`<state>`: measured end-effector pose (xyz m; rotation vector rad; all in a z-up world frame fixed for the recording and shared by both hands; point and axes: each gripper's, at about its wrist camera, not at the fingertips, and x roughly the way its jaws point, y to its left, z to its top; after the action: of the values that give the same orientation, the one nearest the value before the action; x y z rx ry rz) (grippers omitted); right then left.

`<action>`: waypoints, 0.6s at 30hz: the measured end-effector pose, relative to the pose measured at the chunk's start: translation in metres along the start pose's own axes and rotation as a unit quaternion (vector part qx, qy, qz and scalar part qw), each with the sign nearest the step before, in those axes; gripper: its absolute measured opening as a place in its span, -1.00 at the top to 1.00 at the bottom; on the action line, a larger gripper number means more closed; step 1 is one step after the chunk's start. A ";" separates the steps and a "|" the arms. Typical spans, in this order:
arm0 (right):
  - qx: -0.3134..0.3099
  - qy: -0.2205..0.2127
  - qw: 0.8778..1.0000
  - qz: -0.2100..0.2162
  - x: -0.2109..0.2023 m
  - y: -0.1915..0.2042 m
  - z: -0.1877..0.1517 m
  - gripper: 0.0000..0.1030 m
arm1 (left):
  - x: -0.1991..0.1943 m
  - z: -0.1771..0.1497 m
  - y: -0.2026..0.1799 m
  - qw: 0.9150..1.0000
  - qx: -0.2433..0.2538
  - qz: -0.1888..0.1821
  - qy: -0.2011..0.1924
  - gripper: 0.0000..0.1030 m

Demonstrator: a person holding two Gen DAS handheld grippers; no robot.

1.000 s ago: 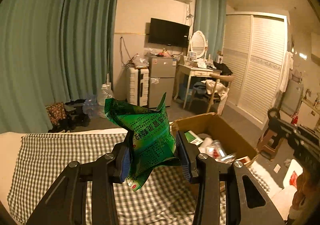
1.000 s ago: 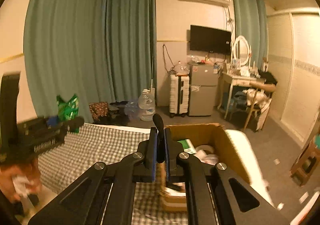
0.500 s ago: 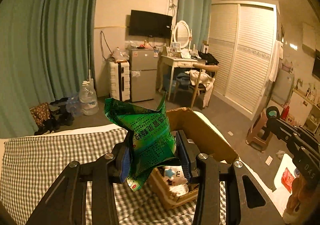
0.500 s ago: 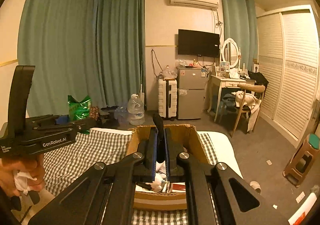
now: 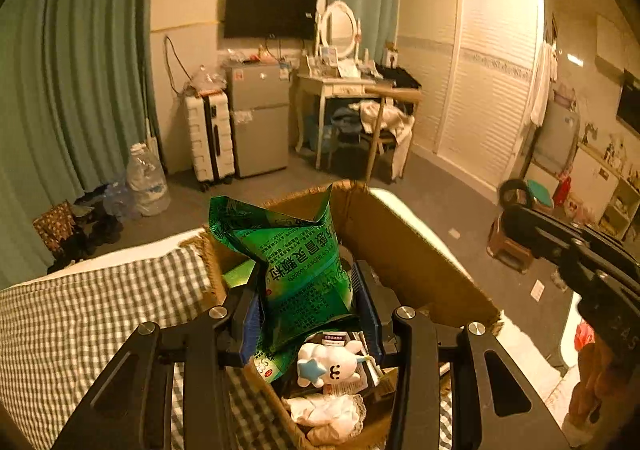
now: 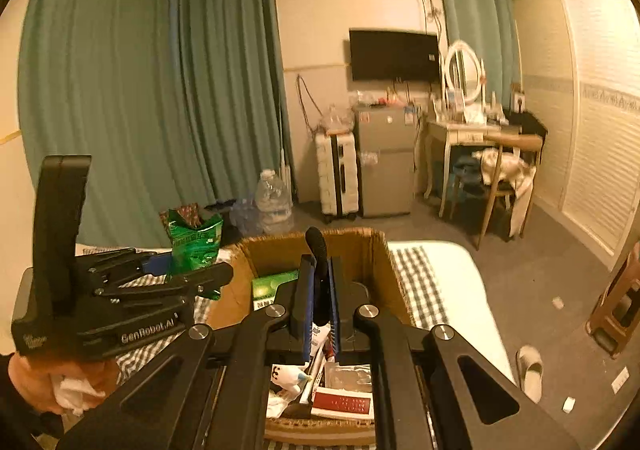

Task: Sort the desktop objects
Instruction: 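Open both tools to drop the wrapper and hair tie into the box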

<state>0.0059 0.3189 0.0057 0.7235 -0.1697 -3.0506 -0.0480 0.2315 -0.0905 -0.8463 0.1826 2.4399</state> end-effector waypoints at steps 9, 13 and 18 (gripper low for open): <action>0.005 0.072 0.997 -0.008 0.062 -0.013 -0.029 0.87 | 0.065 -0.013 0.006 0.999 0.010 -0.001 0.049 0.13; 0.003 0.073 0.997 -0.020 0.071 -0.013 -0.032 0.73 | 0.080 -0.023 0.010 0.998 -0.001 0.003 0.065 -0.22; 0.014 0.069 0.997 -0.028 0.071 -0.017 -0.028 0.54 | 0.075 -0.026 0.014 0.998 -0.013 0.007 0.057 -0.39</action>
<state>-0.0446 0.3310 -0.0522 0.9519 -0.1952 -3.0412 -0.0911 0.2459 -0.1570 -1.0001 0.1992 2.4138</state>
